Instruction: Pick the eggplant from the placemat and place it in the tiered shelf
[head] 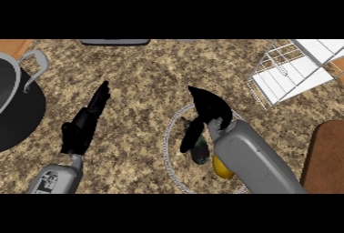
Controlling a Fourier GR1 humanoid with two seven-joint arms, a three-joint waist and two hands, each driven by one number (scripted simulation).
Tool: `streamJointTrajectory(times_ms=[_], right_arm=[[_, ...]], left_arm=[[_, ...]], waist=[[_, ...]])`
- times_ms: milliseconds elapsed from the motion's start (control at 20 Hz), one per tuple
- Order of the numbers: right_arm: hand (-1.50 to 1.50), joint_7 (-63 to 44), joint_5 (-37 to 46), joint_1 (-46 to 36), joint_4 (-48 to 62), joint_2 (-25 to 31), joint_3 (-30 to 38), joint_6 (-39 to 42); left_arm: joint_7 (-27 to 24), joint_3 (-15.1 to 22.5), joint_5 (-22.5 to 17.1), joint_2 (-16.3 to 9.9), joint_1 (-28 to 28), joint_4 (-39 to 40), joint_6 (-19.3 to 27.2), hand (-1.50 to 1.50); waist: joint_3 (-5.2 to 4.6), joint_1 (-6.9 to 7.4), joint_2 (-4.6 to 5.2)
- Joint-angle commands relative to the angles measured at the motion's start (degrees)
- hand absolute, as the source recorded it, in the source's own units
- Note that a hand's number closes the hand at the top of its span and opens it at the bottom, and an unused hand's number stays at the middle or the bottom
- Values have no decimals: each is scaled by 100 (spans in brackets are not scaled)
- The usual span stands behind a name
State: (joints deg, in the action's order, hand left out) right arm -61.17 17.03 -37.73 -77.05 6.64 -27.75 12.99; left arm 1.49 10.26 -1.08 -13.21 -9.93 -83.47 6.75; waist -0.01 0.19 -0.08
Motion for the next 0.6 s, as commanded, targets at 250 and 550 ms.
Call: streamJointTrajectory(times_ms=[250, 550], right_arm=[[-150, -506, 584, 294, 141, -368, -135, 153], [-150, 16, 712, 279, 576, -222, 265, 460]], left_arm=[[-28, -176, 19, -29, 244, -195, -241, 0], [433, -115, 260, 253, 41, -366, -25, 0]], waist=[[0, 4, -1], [2, 10, 1]])
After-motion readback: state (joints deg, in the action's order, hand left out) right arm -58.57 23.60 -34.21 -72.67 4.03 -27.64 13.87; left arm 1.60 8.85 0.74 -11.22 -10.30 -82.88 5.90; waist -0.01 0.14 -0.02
